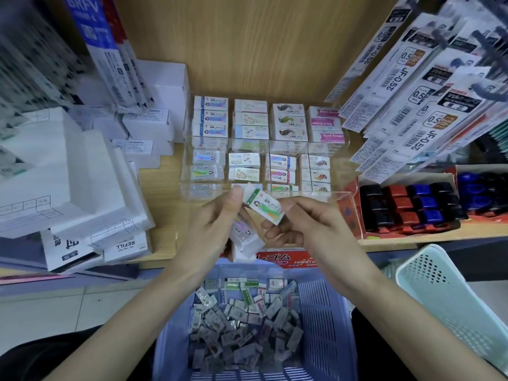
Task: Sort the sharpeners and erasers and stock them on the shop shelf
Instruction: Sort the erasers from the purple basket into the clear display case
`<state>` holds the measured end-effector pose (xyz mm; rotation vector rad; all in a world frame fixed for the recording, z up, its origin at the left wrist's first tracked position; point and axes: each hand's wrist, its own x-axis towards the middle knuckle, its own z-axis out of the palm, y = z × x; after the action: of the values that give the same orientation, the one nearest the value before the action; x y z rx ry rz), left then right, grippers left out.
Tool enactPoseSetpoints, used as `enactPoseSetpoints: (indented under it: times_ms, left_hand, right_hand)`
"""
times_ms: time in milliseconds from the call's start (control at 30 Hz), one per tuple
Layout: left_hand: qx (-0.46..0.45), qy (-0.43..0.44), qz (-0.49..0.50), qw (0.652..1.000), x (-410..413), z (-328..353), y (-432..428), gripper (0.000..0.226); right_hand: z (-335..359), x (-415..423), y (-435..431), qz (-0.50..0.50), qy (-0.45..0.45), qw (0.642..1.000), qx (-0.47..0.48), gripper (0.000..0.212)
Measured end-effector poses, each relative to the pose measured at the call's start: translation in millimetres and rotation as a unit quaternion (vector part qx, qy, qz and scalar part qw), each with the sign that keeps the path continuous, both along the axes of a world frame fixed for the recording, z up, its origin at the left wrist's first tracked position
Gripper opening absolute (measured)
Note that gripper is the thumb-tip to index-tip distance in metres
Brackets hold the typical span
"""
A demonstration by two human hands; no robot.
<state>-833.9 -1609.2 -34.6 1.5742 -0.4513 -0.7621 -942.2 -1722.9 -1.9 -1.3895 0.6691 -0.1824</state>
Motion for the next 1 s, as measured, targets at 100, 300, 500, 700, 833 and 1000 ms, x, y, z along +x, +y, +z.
enactPoseSetpoints:
  times_ms: [100,300,500,700,833,1000]
  left_hand:
    - [-0.002,0.021,-0.003,1.0,-1,0,-1,0.034]
    - [0.017,0.044,0.008,0.999,0,0,0,0.027]
    - [0.016,0.049,-0.003,0.999,-2,4,-1,0.028]
    - [0.031,0.034,-0.068,0.997,-3,10,0,0.038]
    - [0.012,0.026,-0.054,0.998,-2,11,0,0.033]
    - [0.023,0.03,-0.091,0.995,1,8,2,0.015]
  right_hand:
    - [-1,1,2,-0.003,0.004,1.0,-0.008,0.021]
    - [-7,0,2,0.051,0.038,0.987,-0.144,0.013]
    - [-4,-2,-2,0.061,0.009,0.996,-0.058,0.007]
    - [-3,-5,-6,0.116,-0.012,0.993,0.022,0.049]
    - [-9,-2,-15,-0.001,-0.017,1.0,-0.021,0.033]
    - [-14,-4,-16,0.01,0.008,0.997,-0.081,0.036]
